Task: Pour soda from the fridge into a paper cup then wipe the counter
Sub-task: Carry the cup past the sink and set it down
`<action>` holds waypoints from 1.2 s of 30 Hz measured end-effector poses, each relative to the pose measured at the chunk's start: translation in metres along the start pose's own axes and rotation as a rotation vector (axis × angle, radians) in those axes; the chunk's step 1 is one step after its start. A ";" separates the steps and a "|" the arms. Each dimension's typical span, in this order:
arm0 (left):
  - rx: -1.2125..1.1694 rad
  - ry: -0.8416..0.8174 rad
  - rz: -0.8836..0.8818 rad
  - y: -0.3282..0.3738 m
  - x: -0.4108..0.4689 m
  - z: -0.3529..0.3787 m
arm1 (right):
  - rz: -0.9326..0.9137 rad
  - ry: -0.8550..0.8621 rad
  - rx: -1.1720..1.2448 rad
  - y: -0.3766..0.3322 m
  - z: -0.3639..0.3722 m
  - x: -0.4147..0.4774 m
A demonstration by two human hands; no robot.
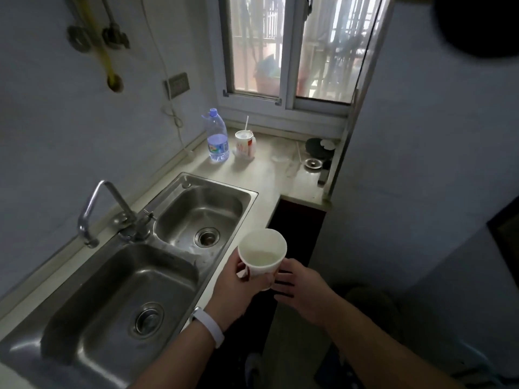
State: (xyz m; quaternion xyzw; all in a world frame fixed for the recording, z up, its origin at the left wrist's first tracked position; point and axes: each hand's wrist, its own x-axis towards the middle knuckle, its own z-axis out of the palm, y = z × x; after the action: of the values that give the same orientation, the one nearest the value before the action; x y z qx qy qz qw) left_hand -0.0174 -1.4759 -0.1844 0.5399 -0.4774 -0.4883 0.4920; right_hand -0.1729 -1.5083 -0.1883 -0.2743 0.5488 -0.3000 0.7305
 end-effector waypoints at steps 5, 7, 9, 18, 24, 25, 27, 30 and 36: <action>-0.094 0.040 0.006 -0.008 0.090 -0.012 | 0.018 0.024 -0.056 -0.057 0.011 0.073; -0.122 0.036 0.009 -0.009 0.119 -0.018 | 0.014 0.014 -0.069 -0.079 0.019 0.096; -0.126 0.020 0.019 -0.007 0.146 -0.025 | -0.012 0.001 -0.057 -0.098 0.028 0.113; -0.122 0.062 0.030 0.007 0.235 -0.035 | -0.047 -0.054 -0.012 -0.155 0.047 0.173; -0.052 0.211 -0.037 -0.003 0.291 -0.038 | 0.004 -0.103 -0.031 -0.177 0.052 0.231; -0.050 0.233 -0.045 -0.005 0.300 -0.039 | 0.013 -0.111 -0.034 -0.182 0.052 0.243; -0.046 0.261 -0.054 -0.008 0.320 -0.041 | 0.033 -0.133 -0.034 -0.191 0.054 0.269; -0.016 0.327 -0.077 -0.010 0.353 -0.046 | 0.077 -0.177 0.007 -0.206 0.060 0.311; 0.069 0.416 -0.120 -0.017 0.424 -0.052 | 0.154 -0.233 -0.034 -0.246 0.065 0.388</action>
State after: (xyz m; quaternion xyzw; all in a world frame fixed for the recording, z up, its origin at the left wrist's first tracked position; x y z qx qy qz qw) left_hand 0.0634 -1.8939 -0.2234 0.6732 -0.3490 -0.3780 0.5311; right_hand -0.0590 -1.9551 -0.2399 -0.2767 0.4846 -0.2000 0.8054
